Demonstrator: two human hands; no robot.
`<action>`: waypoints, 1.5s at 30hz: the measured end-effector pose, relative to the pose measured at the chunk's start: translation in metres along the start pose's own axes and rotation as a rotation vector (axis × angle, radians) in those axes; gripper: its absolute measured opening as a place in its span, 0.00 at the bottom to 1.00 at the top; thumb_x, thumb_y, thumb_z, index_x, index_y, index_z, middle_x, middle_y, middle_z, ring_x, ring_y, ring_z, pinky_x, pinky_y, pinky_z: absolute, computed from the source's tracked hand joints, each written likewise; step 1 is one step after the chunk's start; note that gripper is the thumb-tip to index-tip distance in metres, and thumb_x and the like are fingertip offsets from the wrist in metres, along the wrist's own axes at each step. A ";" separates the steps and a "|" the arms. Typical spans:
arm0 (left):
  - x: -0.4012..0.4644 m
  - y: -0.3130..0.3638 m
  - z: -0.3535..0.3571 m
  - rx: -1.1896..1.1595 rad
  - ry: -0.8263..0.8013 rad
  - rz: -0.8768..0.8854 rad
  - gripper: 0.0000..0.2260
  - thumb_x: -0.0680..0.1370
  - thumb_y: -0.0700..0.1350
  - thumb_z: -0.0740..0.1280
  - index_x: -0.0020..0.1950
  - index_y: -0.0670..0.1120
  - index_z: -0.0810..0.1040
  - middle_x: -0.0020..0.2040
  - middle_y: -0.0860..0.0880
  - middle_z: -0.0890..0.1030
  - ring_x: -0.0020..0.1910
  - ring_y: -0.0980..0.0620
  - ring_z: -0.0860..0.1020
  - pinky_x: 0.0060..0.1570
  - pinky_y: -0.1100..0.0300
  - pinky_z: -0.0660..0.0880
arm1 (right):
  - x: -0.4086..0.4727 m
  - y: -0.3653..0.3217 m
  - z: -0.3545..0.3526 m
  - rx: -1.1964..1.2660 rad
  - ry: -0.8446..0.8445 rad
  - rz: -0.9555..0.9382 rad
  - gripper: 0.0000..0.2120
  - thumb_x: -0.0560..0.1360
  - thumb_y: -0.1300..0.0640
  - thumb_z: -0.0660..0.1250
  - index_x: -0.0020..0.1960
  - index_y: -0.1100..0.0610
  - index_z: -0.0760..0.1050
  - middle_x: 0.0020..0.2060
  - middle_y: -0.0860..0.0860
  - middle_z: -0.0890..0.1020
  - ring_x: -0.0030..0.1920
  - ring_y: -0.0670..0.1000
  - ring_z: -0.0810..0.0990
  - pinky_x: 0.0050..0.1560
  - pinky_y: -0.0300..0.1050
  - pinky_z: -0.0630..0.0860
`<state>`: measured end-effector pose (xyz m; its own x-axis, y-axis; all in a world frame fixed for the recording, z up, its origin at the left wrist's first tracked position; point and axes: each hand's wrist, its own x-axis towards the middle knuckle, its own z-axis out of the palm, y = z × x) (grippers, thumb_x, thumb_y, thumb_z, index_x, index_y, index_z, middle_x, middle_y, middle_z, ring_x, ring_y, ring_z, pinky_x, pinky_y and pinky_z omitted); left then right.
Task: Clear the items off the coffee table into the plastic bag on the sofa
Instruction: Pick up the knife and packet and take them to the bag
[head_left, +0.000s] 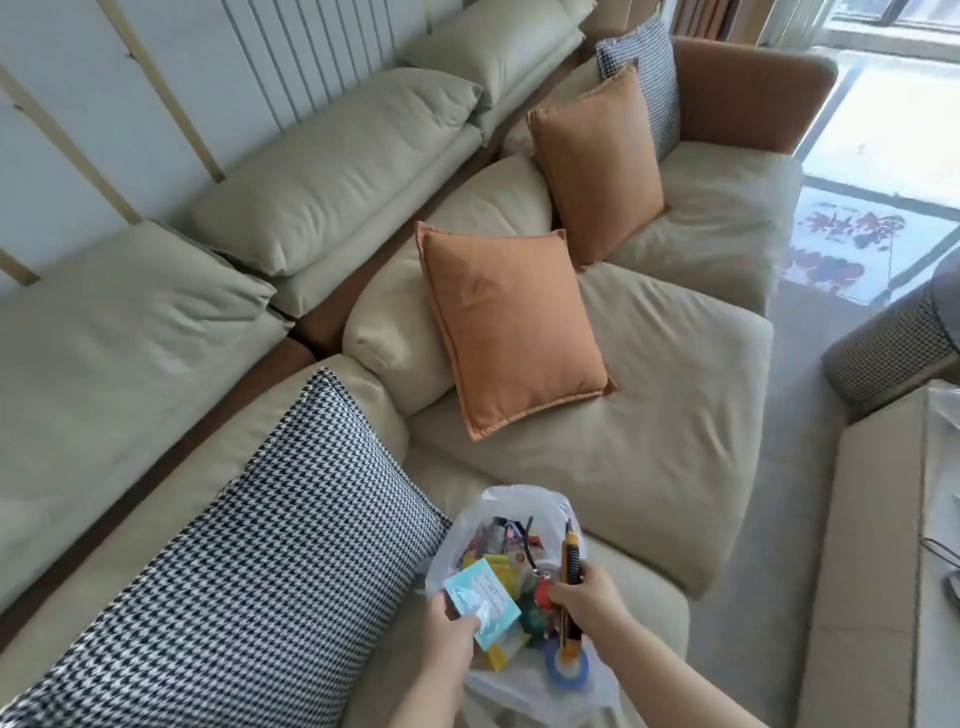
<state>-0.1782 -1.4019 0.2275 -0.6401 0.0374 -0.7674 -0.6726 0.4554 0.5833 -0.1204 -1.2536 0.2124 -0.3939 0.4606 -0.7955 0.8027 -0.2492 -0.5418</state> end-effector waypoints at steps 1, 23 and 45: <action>0.012 0.000 0.002 0.045 -0.010 -0.003 0.19 0.76 0.29 0.62 0.67 0.37 0.69 0.57 0.38 0.77 0.48 0.45 0.76 0.33 0.63 0.73 | 0.007 -0.002 0.004 -0.046 0.016 0.008 0.08 0.62 0.63 0.71 0.36 0.55 0.72 0.36 0.54 0.77 0.37 0.54 0.78 0.38 0.49 0.78; 0.109 -0.043 0.007 0.748 0.057 0.139 0.24 0.77 0.47 0.66 0.71 0.60 0.66 0.77 0.43 0.52 0.74 0.43 0.58 0.73 0.51 0.59 | 0.090 0.025 0.007 -0.584 0.274 -0.205 0.25 0.76 0.55 0.65 0.71 0.52 0.63 0.68 0.51 0.67 0.67 0.53 0.66 0.66 0.46 0.67; 0.096 -0.016 0.009 0.781 0.044 0.339 0.26 0.76 0.28 0.53 0.74 0.43 0.63 0.74 0.45 0.62 0.71 0.48 0.65 0.70 0.58 0.64 | 0.088 -0.011 -0.080 -0.226 0.316 -0.190 0.18 0.74 0.68 0.59 0.62 0.60 0.75 0.59 0.57 0.79 0.59 0.56 0.76 0.58 0.44 0.71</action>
<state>-0.2259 -1.3978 0.1419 -0.7854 0.2556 -0.5637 -0.0028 0.9093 0.4162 -0.1277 -1.1419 0.1698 -0.4160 0.7270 -0.5462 0.8211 0.0421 -0.5692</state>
